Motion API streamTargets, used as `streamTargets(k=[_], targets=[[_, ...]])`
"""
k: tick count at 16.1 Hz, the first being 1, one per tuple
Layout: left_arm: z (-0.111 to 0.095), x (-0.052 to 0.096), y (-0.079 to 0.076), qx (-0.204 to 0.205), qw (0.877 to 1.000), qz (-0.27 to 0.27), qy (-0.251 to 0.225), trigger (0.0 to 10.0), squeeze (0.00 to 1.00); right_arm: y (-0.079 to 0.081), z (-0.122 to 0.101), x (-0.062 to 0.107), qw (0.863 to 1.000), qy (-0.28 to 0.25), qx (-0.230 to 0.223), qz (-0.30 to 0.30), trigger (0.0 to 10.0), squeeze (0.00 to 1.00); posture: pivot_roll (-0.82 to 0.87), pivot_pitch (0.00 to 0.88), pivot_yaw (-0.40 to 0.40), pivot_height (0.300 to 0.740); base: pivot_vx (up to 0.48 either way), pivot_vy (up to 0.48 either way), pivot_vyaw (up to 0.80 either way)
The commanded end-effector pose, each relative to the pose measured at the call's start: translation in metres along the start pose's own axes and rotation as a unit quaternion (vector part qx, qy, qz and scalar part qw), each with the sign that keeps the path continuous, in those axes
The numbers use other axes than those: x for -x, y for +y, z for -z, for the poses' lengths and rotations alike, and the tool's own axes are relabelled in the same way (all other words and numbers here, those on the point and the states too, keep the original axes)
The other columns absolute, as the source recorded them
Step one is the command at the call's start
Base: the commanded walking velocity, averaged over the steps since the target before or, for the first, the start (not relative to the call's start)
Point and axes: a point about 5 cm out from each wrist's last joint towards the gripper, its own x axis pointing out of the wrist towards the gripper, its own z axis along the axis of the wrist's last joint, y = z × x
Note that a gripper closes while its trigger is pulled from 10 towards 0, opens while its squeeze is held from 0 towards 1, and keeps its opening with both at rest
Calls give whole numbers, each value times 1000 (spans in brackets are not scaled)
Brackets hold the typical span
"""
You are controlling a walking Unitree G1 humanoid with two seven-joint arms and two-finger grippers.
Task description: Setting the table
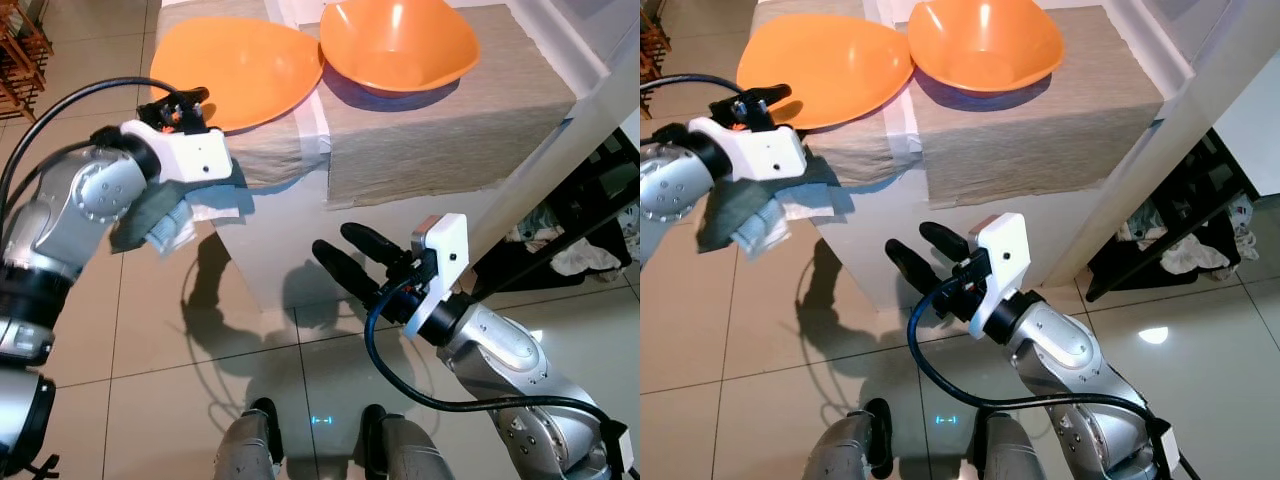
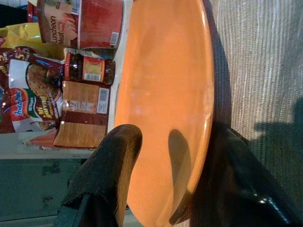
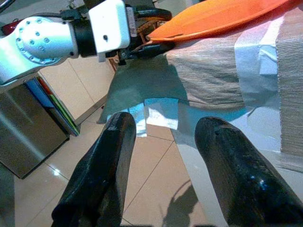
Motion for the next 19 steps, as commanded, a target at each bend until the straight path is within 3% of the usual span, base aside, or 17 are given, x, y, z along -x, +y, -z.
streamTargets(k=[1,7,19], targets=[[3,-3,-7,-8,1000,25,8,0,0,3,-6,0,1000,-8,2,-6,10000,0,-80,304,28,740,0,0,0],[5,-12,-18,-17,997,80,8,0,0,3,-9,0,1000,-12,4,-2,10000,0,-83,307,32,740,0,0,0],[7,-13,-6,-21,999,35,6,0,0,3,-13,-4,1000,-20,7,-1,10000,0,-80,297,32,740,0,0,0]])
